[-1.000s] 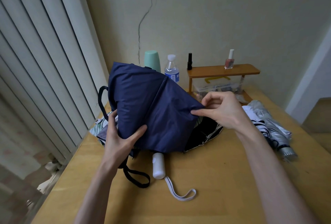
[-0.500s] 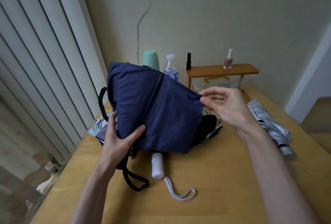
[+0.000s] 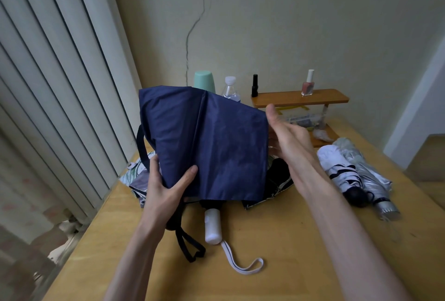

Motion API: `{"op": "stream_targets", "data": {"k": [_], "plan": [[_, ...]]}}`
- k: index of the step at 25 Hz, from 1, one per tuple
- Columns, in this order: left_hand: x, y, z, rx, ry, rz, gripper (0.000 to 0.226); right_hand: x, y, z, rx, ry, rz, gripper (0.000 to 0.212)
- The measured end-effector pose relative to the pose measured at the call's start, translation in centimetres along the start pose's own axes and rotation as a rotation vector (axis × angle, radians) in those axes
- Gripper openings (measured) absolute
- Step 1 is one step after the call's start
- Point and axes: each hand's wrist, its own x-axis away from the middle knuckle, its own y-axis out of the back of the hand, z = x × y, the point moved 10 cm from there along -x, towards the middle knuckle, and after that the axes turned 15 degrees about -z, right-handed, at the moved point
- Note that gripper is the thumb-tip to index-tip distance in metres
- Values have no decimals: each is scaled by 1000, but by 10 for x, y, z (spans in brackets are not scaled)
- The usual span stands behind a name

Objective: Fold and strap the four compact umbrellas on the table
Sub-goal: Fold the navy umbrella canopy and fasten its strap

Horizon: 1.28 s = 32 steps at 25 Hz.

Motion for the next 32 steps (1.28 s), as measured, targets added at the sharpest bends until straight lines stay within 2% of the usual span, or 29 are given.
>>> {"op": "stream_targets", "data": {"k": [2, 3, 5, 9, 12, 14, 16, 18, 20, 24, 25, 28, 29, 32], "plan": [[1, -2, -2, -8, -6, 6, 59, 2, 6, 7, -16, 102, -30, 44], [0, -2, 0, -14, -4, 10, 60, 4, 9, 10, -28, 124, -49, 26], [-1, -2, 2, -31, -5, 19, 61, -2, 13, 5, -60, 127, -80, 11], [-1, -4, 4, -52, -30, 19, 65, -7, 17, -3, -40, 162, -192, 16], [1, -7, 3, -25, -17, 16, 61, -2, 24, -4, -63, 161, -299, 37], [1, -7, 5, 7, 0, 8, 59, -4, 17, -11, -125, 25, -222, 50], [1, -6, 5, 27, 5, 1, 62, -2, 2, -17, -98, -71, -66, 58], [0, -5, 4, 43, 7, -7, 64, -2, -4, -15, -39, 16, 5, 38], [-1, -5, 4, 48, 12, -7, 61, -2, -1, -6, -2, 194, -54, 22], [2, -11, 4, 58, 19, 7, 64, 4, 8, 7, 114, 468, -251, 35], [3, -12, 4, 66, 24, 5, 67, 4, 6, 6, 97, 458, -239, 35], [3, -12, 7, 111, 60, -22, 67, -3, -8, -16, 33, 202, -62, 30], [2, -10, 8, 120, 79, -34, 65, -4, -9, -17, 65, 210, -36, 31], [-1, -7, 14, 144, 125, -58, 60, -3, -5, -5, 109, 393, -70, 46]]}}
